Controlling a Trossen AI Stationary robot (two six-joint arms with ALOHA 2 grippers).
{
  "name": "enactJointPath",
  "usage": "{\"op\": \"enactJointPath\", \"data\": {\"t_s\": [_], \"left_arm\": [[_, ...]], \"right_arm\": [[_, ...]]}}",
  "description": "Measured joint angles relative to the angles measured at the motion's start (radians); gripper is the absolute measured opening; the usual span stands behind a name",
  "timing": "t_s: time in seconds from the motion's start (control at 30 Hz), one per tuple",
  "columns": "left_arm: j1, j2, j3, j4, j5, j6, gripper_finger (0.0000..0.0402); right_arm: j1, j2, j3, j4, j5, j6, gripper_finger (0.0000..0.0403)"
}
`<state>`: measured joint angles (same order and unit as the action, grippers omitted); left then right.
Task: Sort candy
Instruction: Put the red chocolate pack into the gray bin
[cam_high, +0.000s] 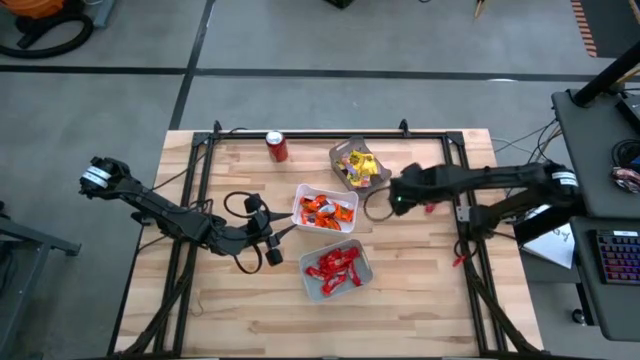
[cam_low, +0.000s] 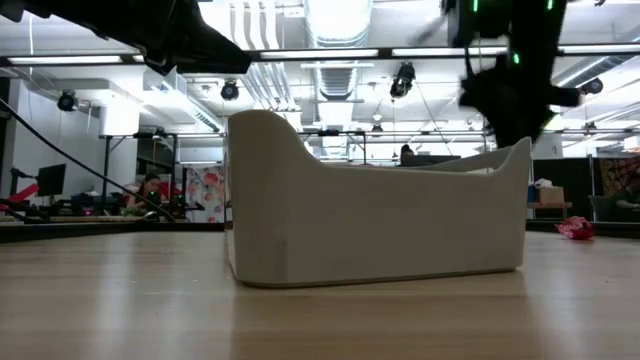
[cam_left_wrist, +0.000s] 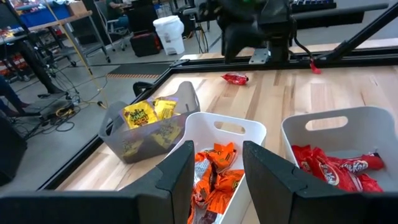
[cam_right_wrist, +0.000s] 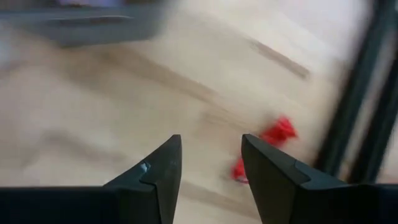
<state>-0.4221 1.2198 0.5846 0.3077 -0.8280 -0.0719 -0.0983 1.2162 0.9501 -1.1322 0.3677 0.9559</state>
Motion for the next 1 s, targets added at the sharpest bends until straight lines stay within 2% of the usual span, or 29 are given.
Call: {"op": "enactJointPath", "data": {"t_s": [0.2, 0.37, 0.83, 1.0], "left_arm": [[0.0, 0.0, 0.0, -0.017, 0.0, 0.003, 0.0121], [0.0, 0.0, -0.003, -0.023, 0.0, 0.003, 0.0121], [0.0, 0.0, -0.011, -0.024, 0.0, 0.001, 0.0121], [0.0, 0.0, -0.012, -0.023, 0.0, -0.005, 0.0121]], "right_arm": [[-0.188, 0.031, -0.106, -0.007, -0.009, 0.066, 0.0162], [-0.281, 0.079, -0.171, 0.002, -0.059, 0.066, 0.0162], [-0.304, 0.216, -0.271, 0.126, -0.079, 0.118, 0.0162], [-0.302, 0.249, -0.289, 0.202, -0.083, 0.087, 0.016]]}}
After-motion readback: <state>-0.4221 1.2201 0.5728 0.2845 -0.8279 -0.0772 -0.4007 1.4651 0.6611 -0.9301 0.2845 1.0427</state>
